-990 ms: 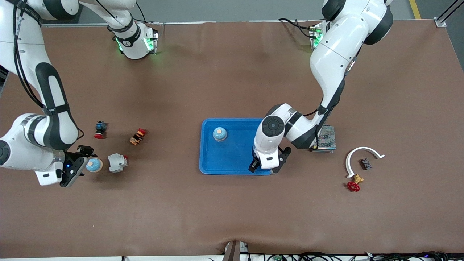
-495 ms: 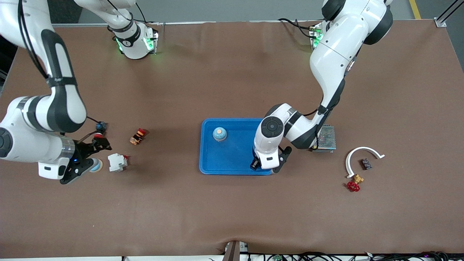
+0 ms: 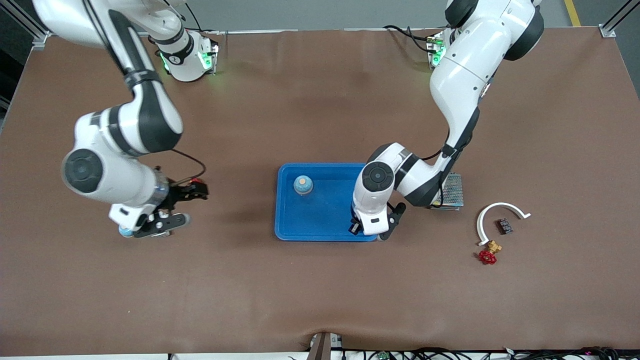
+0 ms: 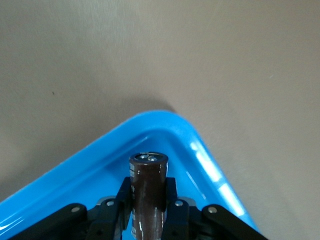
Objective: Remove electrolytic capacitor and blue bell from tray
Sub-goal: 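Lift the capacitor with the left gripper while the right gripper releases the bell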
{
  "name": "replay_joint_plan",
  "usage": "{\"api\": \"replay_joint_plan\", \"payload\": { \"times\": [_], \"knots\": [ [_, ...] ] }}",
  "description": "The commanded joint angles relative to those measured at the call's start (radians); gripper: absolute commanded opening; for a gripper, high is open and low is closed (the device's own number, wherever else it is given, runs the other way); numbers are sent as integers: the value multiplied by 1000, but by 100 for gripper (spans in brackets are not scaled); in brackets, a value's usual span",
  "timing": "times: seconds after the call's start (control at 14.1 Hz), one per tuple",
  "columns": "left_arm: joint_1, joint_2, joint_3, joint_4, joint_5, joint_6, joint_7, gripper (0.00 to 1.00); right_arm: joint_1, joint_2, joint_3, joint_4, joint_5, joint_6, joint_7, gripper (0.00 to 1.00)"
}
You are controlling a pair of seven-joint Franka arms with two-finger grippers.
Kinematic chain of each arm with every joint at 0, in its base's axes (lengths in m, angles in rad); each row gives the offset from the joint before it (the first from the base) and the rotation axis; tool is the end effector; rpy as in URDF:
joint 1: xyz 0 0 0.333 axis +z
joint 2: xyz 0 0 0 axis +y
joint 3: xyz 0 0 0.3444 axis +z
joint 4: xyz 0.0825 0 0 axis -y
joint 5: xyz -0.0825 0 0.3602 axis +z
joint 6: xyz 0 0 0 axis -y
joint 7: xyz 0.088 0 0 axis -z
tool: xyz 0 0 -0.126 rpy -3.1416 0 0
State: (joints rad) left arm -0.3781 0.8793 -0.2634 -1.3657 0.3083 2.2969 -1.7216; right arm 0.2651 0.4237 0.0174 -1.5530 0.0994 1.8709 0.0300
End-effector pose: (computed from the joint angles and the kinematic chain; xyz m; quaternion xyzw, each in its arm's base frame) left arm 0.6325 -0.4001 0.2217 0.8802 0.4722 0.0350 0.0321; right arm 0.6266 0.1900 0.4125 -0.9915 -0.1079 0.0600 0.0414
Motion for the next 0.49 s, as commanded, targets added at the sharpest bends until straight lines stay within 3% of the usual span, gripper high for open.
{"api": "replay_joint_plan", "payload": {
  "times": [0.0,0.42],
  "knots": [
    [36,-72,0,-9,23,-51,42,0,75,-22,-11,-18,16,26,180,100],
    [108,-163,-8,-12,12,-149,180,0,247,3,-14,-29,14,135,503,100]
  ]
}}
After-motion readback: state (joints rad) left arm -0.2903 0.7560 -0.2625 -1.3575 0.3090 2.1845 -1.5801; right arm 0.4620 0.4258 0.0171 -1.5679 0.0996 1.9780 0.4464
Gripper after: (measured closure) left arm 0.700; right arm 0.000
